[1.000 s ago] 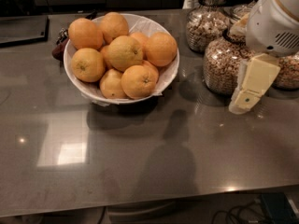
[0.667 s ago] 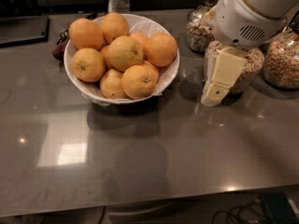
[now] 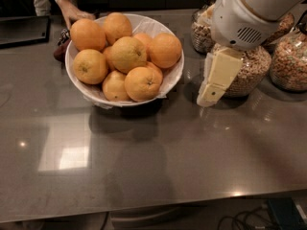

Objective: Pick orange from white bowl

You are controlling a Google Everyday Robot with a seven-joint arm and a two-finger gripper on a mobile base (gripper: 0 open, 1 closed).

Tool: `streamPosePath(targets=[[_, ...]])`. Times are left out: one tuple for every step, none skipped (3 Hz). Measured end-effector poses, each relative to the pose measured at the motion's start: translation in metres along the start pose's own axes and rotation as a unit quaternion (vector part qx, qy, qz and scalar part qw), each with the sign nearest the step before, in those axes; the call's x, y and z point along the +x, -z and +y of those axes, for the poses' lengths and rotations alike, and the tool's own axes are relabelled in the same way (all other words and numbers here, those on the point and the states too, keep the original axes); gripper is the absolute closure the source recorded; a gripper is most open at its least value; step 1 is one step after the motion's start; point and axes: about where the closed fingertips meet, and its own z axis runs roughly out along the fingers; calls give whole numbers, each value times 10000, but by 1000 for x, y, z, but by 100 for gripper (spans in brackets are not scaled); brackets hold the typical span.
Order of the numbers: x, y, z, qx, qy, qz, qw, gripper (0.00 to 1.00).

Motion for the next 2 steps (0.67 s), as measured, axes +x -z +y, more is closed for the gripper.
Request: streamPosePath(targets=[[-34,-25,-14,61,112,-603,9981,0],[-64,-43,-31,168,-101,-1116,9936,0]])
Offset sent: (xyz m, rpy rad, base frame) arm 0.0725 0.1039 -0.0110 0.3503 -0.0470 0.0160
